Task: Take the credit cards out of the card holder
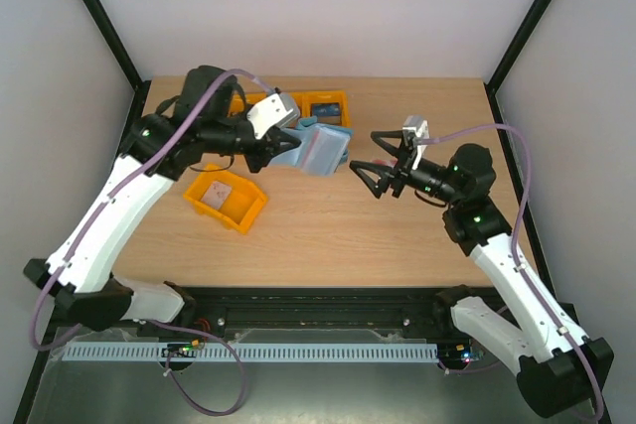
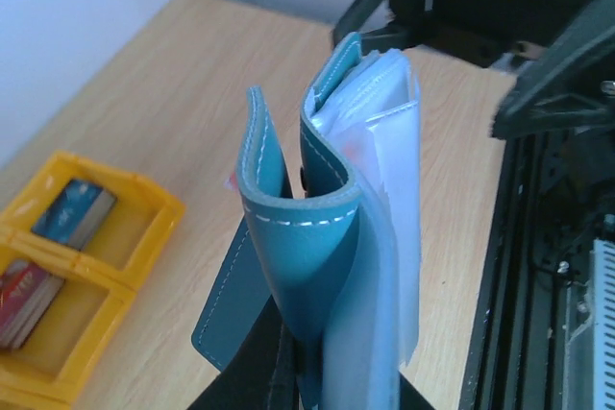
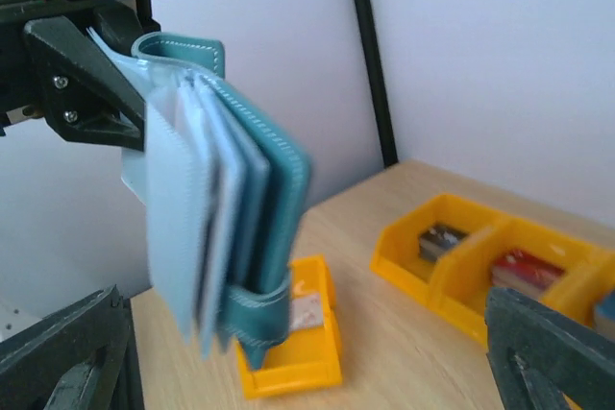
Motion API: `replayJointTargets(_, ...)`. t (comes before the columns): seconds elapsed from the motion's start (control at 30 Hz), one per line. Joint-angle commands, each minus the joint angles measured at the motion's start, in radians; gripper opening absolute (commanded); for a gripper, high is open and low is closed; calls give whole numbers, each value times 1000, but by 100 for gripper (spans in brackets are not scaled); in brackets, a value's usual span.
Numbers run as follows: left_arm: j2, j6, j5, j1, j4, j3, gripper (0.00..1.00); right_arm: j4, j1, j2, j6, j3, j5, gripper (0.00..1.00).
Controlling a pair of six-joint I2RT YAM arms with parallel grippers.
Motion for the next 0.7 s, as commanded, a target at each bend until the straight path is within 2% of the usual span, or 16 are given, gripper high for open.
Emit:
replayJointTargets(0.0,-41,-9,88,-6,-19,26,2,62,-3,51,0,101,-133,99)
replayJointTargets(0.1,-35,-30,97,-6,-3,48,2,98,0,92,59,129,-193,99)
replayJointTargets(0.23,-23,-50,136,-5,8,87,2,97,3,110,72,133,-175,99)
replayJointTargets(0.3,-24,-53,144,-5,9,94,2,94,3,110,69,133,-174,93)
replayJointTargets(0.47,-26,-54,153,-6,11,94,2,95,6,119,79,135,-167,72)
replayJointTargets(0.67,-25,-55,155,-5,14,95,2,101,34,152,97,153,-133,69)
